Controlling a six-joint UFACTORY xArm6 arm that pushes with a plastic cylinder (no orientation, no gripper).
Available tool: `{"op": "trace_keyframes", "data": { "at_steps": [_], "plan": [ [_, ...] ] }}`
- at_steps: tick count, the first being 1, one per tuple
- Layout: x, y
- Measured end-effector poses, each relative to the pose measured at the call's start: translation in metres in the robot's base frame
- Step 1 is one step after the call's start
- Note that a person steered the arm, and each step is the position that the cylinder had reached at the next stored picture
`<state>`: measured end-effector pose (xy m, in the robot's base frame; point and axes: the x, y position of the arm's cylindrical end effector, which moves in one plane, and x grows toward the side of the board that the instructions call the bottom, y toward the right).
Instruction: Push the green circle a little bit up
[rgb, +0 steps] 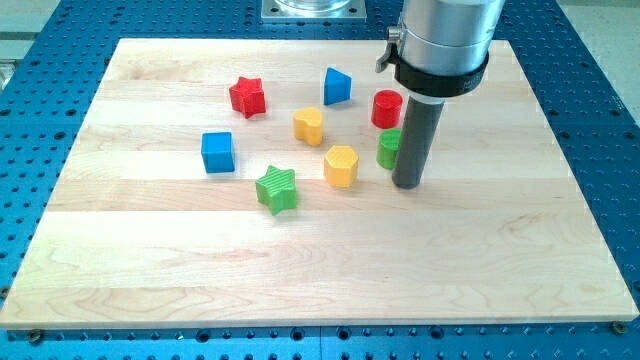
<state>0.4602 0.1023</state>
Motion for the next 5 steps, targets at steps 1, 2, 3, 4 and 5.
{"op": "trace_keyframes", "data": {
  "at_steps": [1,2,3,4,5],
  "plan": [
    [-0.006,-0.002],
    [-0.011,-0.002],
    [-0.016,-0.003],
    [-0.02,-0.004],
    [-0.025,-0.004]
  ]
}}
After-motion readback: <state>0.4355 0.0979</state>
